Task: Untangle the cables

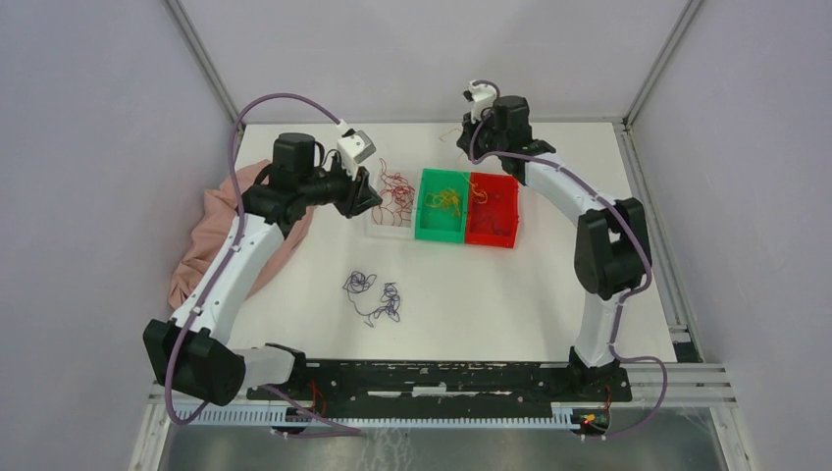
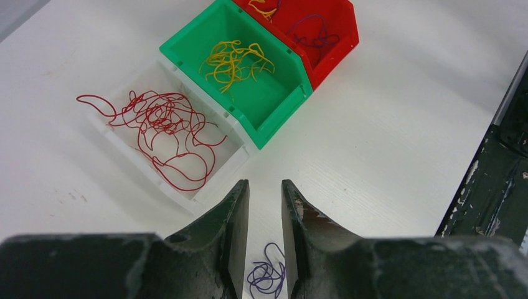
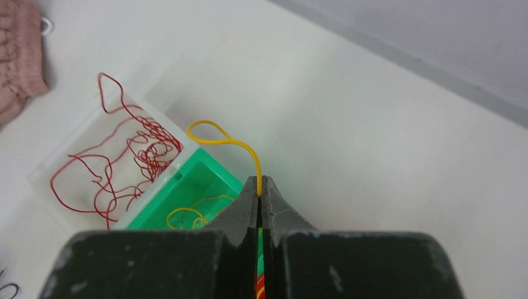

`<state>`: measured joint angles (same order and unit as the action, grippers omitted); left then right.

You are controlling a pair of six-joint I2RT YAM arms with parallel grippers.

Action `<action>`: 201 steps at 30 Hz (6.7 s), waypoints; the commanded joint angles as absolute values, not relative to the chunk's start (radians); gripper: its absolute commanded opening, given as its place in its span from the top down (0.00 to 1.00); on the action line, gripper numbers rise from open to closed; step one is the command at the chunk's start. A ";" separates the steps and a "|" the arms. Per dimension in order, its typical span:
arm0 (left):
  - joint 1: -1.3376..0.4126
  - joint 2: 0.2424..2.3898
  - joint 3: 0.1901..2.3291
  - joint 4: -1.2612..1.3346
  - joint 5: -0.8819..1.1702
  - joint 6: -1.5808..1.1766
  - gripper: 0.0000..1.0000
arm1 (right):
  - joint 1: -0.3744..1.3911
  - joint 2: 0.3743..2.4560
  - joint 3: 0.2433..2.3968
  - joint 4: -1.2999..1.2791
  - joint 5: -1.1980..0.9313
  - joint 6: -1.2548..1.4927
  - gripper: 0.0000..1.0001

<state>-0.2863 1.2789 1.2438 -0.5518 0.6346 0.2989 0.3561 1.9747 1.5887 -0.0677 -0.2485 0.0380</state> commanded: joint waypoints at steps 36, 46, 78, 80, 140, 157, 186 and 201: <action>-0.279 1.162 1.272 -0.582 0.606 0.336 0.59 | 0.510 1.771 1.327 0.007 -0.071 0.204 1.00; -0.268 1.156 1.282 -0.607 0.589 0.349 0.34 | 0.543 1.827 1.353 -0.132 0.048 0.159 0.69; 0.165 1.282 1.122 -0.746 0.761 0.641 0.34 | 1.152 1.859 1.218 0.040 -0.128 0.134 0.41; 0.179 1.285 1.116 -0.748 0.769 0.643 0.33 | 1.154 1.916 1.256 0.062 -0.116 0.141 0.41; -0.166 0.896 0.985 -0.887 0.980 1.339 0.53 | 0.894 1.742 1.262 0.374 -1.062 0.596 0.99; -0.172 0.817 0.988 -0.368 0.919 0.630 0.97 | 0.903 1.874 1.128 1.186 -0.848 1.139 0.73; -0.217 0.999 1.477 -0.199 0.756 0.381 0.97 | 0.987 1.816 0.821 0.936 -0.387 0.743 0.66; -0.223 0.903 1.239 -0.362 0.918 0.448 0.97 | 0.844 1.211 0.909 0.390 -0.313 0.258 0.25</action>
<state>-0.2157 0.9348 1.2648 -0.3084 0.8299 0.4015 0.8665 1.2984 0.8188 0.5728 -0.3016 0.4572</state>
